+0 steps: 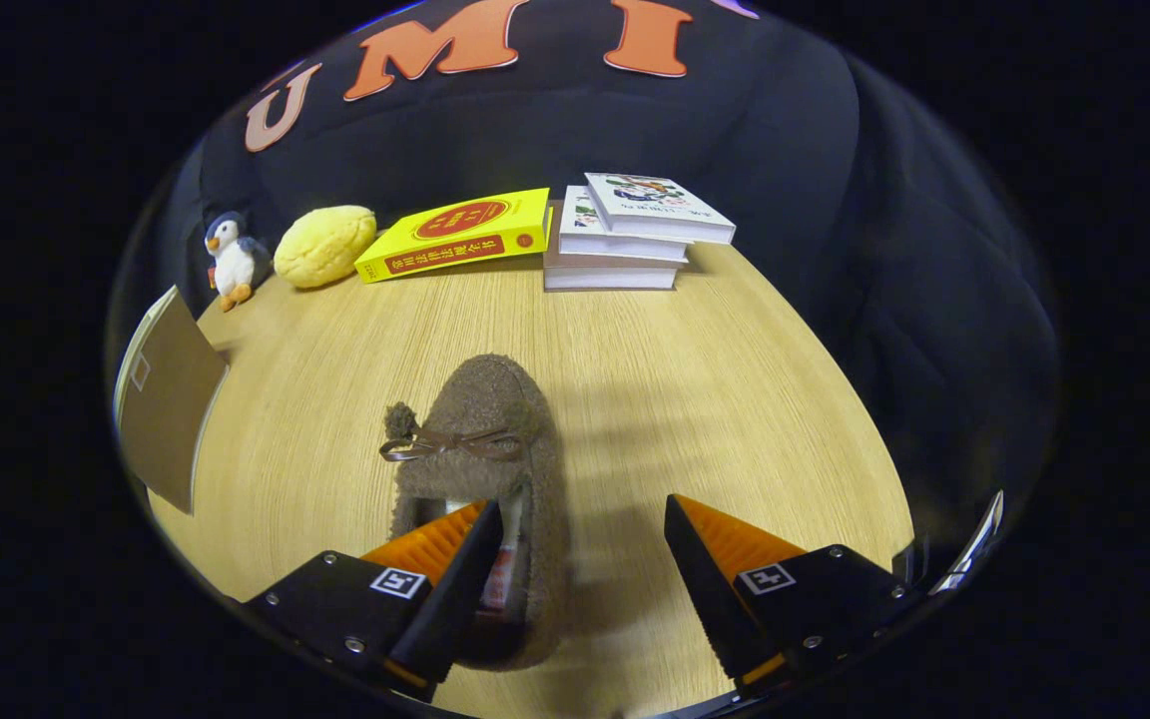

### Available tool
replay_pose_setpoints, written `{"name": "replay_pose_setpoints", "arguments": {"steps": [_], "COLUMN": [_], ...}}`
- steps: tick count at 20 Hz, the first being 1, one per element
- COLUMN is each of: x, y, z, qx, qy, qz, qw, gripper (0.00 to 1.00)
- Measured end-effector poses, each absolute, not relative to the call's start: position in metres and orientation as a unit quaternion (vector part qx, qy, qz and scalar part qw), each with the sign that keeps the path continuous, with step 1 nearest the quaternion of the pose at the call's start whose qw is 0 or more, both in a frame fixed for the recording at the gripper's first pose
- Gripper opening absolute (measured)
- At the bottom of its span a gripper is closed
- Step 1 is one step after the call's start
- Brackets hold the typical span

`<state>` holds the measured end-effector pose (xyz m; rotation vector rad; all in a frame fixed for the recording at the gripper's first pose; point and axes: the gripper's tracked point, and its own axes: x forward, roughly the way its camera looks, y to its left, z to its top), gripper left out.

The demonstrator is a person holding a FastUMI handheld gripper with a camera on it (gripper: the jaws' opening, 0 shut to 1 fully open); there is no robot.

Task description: Open the storage box then place both shoes into the box .Put the left shoe in first, then the right shoe, with the right side of both shoes facing outward in a uniform manner.

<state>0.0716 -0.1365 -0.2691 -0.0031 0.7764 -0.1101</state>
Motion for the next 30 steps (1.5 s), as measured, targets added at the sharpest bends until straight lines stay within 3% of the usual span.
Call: {"name": "replay_pose_setpoints", "arguments": {"steps": [3,6,9,10,11,19,30], "x": [0.087,0.097,0.101,0.101,0.099,0.085,0.084], "y": [-0.130,-0.121,-0.119,-0.124,-0.123,-0.089,0.095], "z": [-0.276,-0.287,-0.288,-0.287,-0.288,-0.214,-0.103], "qx": [-0.003,-0.008,-0.021,-0.022,-0.014,0.037,0.082], "qy": [0.379,0.385,0.384,0.383,0.389,0.355,0.313], "qz": [-0.040,-0.021,-0.024,-0.033,-0.037,-0.059,-0.043], "qw": [0.925,0.923,0.923,0.923,0.920,0.932,0.945], "gripper": [0.96,0.75,0.28,0.19,0.04,0.01,0.01]}}
